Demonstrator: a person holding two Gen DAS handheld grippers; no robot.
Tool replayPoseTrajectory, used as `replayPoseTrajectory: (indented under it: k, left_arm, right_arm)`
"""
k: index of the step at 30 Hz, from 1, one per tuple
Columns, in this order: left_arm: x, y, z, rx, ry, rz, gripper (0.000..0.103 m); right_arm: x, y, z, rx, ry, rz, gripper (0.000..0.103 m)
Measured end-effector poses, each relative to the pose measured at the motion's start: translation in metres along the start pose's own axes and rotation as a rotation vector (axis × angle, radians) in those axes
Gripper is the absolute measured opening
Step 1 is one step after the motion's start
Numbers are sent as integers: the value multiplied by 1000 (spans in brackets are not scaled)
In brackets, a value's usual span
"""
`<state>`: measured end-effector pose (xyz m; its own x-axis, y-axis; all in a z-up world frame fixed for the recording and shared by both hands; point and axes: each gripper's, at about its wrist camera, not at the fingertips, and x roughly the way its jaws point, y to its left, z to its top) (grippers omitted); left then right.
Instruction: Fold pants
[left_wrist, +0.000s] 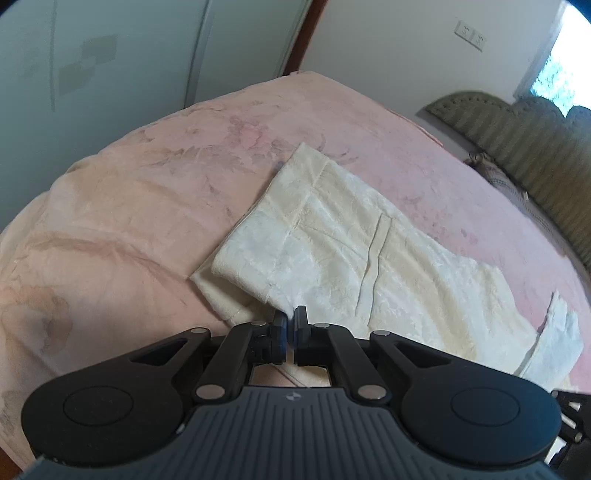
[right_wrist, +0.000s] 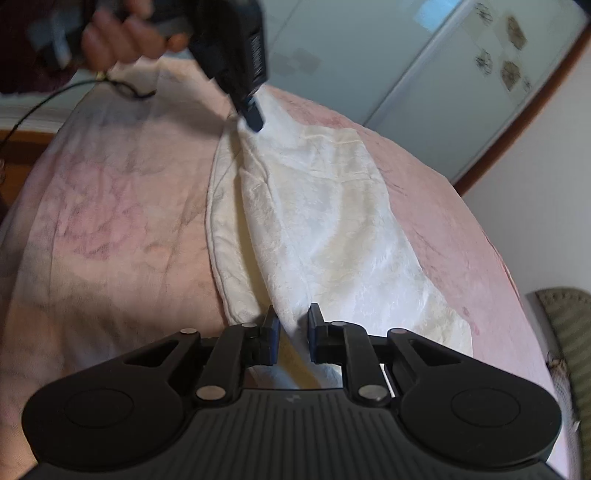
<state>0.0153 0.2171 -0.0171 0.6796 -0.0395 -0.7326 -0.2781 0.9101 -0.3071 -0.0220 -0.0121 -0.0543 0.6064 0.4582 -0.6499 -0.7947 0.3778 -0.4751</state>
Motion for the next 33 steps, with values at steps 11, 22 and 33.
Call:
replayPoseTrajectory:
  k: [11, 22, 33]
  left_arm:
    - [-8, -18, -2, 142, -16, 147, 33]
    - [-33, -63, 3, 242, -84, 71, 38]
    - [24, -147, -46, 497, 212, -306, 39]
  right_arm:
    - [-2, 7, -12, 174, -2, -48, 23]
    - [-82, -63, -118, 858, -34, -48, 69]
    - [-97, -71, -139, 1017, -77, -15, 69]
